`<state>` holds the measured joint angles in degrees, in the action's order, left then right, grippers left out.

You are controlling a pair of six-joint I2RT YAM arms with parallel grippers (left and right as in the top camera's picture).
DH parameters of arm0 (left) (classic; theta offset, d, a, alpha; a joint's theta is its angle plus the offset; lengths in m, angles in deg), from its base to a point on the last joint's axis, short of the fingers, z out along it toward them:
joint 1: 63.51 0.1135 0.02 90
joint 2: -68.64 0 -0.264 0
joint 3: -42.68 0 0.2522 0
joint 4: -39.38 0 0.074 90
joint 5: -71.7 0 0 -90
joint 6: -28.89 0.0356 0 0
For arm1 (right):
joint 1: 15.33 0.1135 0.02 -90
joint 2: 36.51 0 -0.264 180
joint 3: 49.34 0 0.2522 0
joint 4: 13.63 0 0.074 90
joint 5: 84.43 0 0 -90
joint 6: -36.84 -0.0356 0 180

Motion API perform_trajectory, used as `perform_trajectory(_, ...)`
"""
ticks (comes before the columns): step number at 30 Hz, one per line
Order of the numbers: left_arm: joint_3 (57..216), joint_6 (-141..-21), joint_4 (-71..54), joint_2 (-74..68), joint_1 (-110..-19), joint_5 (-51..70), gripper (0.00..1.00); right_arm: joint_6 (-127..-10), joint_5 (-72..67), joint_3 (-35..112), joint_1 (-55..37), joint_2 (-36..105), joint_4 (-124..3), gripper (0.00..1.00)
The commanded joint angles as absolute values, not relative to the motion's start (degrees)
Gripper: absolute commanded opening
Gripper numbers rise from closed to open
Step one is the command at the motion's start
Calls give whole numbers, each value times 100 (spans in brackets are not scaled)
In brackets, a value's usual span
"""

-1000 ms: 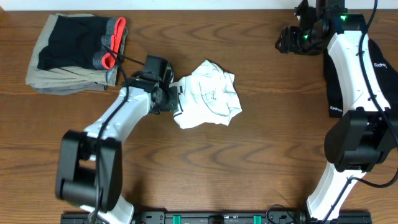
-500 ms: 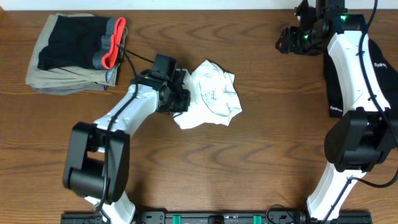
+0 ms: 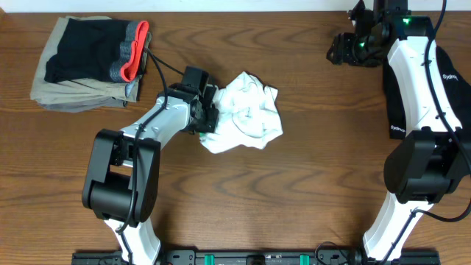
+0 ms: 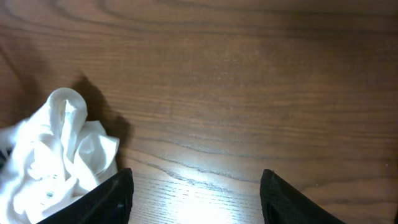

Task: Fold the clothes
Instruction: 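Grasp the white T-shirt bundle's left edge with the left gripper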

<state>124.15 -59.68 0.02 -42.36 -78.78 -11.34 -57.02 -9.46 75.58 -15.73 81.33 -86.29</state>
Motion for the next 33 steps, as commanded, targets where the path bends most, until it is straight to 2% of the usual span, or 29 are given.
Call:
perform_trajectory(1, 12353, -5613, 321, -4570, -7557, -2727, 6, -5672, -876, 7525, -1529, 8081, -8626, 63)
perform_trajectory(9, 12362, -5439, 1164, -4544, -7187, -2802, 7, -5669, -854, 7525, -1529, 8081, -8642, 64)
perform_trajectory(14, 12865, -5133, 511, -4140, -7163, -2797, 13, -5672, -815, 7525, -1532, 8081, -8640, 69)
perform_trajectory(18, 13431, -5259, -326, -3589, -7240, -2531, 35, -5672, -815, 7525, -1529, 8081, -8648, 80)
perform_trajectory(20, 13608, -5259, -569, -3344, -7310, -1945, 40, -5669, -813, 7525, -1532, 8081, -8661, 83)
perform_trajectory(25, 13630, -5404, -521, -3239, -7566, -813, 41, -5672, -813, 7525, -1532, 8081, -8666, 83)
perform_trajectory(33, 13630, -5922, -453, -3886, -8407, -697, 41, -5669, -791, 7525, -1569, 8081, -8685, 85)
